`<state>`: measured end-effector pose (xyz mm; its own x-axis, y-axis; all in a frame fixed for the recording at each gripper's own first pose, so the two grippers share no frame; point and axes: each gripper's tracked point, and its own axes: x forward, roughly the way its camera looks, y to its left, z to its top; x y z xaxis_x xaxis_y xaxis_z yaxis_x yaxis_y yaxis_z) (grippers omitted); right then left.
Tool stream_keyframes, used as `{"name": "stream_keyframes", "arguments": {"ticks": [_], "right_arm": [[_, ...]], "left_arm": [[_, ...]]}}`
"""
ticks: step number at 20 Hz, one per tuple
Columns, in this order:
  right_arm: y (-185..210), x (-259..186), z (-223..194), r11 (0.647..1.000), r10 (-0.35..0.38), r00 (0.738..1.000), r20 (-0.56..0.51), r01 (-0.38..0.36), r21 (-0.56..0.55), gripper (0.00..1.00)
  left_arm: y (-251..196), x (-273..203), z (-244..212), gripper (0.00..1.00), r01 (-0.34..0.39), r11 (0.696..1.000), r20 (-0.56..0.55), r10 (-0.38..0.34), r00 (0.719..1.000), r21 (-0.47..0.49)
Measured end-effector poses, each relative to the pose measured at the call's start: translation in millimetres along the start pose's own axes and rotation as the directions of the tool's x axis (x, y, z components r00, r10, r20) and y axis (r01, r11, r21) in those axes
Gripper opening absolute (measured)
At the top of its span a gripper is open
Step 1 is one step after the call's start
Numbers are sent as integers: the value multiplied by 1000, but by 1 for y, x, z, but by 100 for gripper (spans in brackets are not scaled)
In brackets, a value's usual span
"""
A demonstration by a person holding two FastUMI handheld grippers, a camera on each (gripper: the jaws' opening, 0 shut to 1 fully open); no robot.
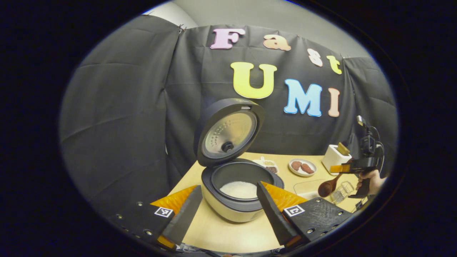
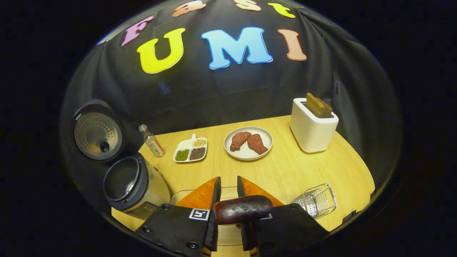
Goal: Close the left gripper, press the button to open the rice cooker; take a wooden spoon from the chopstick holder with the right hand, scoop a spoonful of rice and pour it into the rice cooker, then put the wooden spoon back into the chopstick holder.
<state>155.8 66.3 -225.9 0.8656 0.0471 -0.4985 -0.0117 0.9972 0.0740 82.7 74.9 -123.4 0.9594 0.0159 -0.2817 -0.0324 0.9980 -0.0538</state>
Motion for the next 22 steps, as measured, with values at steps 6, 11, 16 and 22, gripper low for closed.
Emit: {"name": "stream_keyframes", "arguments": {"ticks": [6,11,16,22], "right_arm": [[21,19,-39,1000,23,996,-83,-23,0,25],[56,18,-60,989,107,978,-180,-86,123,26],[72,18,-69,959,158,954,-254,-87,270,25],[76,18,-69,922,223,934,-278,-110,371,25]], "left_arm": [[9,0,-6,96,-34,999,-21,34,999,-2],[8,1,-7,96,-47,998,-18,46,999,-39],[0,-9,-5,96,-43,999,-4,43,999,-16],[-5,-11,-4,96,-35,999,1,35,999,-20]]}}
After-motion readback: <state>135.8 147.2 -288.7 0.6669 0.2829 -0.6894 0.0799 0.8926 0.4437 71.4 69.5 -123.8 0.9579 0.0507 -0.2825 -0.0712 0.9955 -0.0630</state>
